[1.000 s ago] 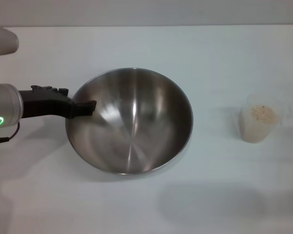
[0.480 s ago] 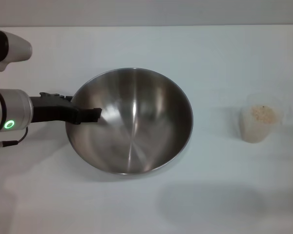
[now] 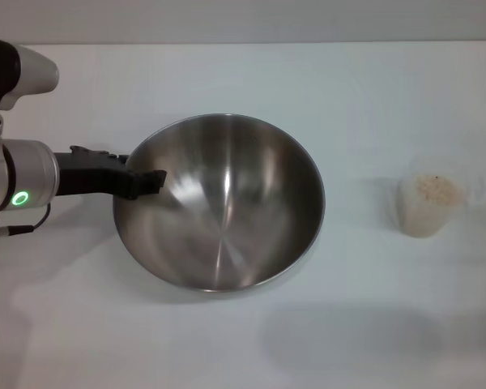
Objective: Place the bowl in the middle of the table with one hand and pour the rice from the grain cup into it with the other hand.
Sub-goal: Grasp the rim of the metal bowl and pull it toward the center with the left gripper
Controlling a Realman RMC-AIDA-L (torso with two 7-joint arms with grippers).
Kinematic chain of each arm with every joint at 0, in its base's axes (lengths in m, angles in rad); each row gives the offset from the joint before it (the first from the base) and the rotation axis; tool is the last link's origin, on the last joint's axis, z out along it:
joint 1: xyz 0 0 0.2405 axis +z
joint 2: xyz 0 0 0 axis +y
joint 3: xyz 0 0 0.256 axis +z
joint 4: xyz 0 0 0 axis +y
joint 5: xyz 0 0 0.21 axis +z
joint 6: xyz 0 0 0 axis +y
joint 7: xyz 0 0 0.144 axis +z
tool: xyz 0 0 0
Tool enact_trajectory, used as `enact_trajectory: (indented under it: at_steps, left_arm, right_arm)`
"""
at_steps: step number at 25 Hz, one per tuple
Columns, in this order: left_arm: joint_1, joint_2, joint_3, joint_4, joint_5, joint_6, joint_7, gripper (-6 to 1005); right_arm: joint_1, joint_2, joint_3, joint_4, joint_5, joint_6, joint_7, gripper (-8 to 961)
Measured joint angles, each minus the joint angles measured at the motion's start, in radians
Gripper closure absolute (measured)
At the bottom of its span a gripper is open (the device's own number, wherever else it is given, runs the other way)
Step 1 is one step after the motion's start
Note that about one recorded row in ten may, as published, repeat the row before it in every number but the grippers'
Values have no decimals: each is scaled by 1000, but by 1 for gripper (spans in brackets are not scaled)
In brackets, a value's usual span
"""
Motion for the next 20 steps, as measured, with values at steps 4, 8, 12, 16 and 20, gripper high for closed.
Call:
enact_trajectory:
  at_steps: [4,8,12,16,20]
  left_arm:
    - [-9,0,-1,3,0,-2,0,343]
    - [-20,-1,-3,8,0,-2,0,540]
    - [-23,-1,-7,6,-1,-3,0,689]
    - [-25,-1,-8,2,-3,-3,0,828]
    - [-31,1,-10,1,-6,-4,0,948]
  right_arm:
    - [14,-1,0,-8,1,13,0,120]
    - [22,-2,0,-12,2,19,0,118]
    - [27,-2,1,-12,4,19,-3,118]
    - [31,-2,3,-12,5,19,-6,119]
    - [32,-2,6,-12,6,19,-6,119]
